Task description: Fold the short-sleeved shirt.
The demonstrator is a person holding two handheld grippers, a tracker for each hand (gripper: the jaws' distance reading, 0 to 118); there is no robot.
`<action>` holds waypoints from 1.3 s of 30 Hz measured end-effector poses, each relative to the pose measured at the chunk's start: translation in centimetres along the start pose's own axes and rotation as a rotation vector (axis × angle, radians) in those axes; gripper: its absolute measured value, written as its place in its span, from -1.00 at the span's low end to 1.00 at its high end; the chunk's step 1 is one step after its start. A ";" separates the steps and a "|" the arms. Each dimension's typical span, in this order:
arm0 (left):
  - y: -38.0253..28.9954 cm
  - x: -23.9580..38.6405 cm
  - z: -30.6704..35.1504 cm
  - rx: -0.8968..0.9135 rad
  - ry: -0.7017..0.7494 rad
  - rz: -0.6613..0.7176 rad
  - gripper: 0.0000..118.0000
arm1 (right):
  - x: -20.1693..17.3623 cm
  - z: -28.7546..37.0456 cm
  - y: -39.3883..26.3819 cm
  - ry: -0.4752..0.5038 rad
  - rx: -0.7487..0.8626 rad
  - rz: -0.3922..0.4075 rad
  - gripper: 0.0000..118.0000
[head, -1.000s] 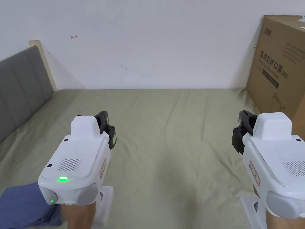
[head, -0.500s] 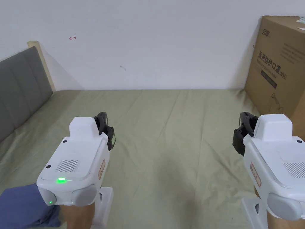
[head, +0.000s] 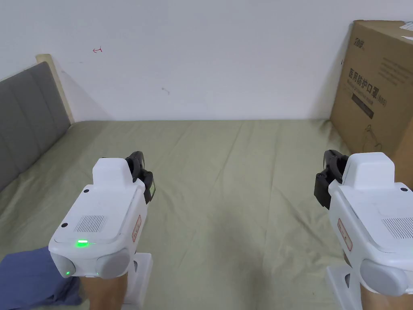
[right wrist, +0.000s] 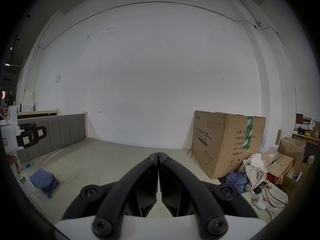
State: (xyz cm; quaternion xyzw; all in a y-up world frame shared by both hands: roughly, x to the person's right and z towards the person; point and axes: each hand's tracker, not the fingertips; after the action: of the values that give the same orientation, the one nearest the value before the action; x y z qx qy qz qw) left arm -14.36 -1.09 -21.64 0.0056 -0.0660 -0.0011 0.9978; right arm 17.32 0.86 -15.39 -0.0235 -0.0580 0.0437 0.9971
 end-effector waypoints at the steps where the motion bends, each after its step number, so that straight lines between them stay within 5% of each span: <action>1: 0.0 0.0 0.0 0.001 -0.002 -0.001 -1.00 | 0.0 0.0 0.0 -0.001 -0.002 -0.001 -0.99; 5: -0.1 0.1 0.1 0.004 -0.001 -0.001 -0.68 | 0.0 0.1 0.0 -0.003 -0.005 -0.006 -0.88; 7: -0.1 0.1 0.1 0.004 -0.002 0.002 0.08 | 0.0 0.1 0.0 -0.006 -0.010 -0.010 -0.41; 9: -0.2 0.2 0.0 0.009 0.017 0.008 0.74 | 0.1 0.1 0.0 -0.001 -0.011 -0.017 0.35; 11: -0.3 0.2 0.1 0.017 0.024 0.006 1.00 | 0.1 0.0 0.1 -0.002 -0.018 -0.020 0.74; 20: -0.4 0.6 0.3 0.017 0.025 -0.036 1.00 | 0.0 -0.1 -0.2 -0.010 -0.022 -0.023 1.00; 39: -0.4 0.0 0.2 0.013 0.033 -0.014 1.00 | -0.1 -0.2 -0.2 -0.023 -0.013 -0.017 1.00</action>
State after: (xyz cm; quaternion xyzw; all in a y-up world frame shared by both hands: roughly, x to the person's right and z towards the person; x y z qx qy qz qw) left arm -14.41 -1.51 -21.48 0.0125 -0.0497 -0.0076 0.9987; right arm 17.30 0.60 -15.54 -0.0292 -0.0701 0.0351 0.9965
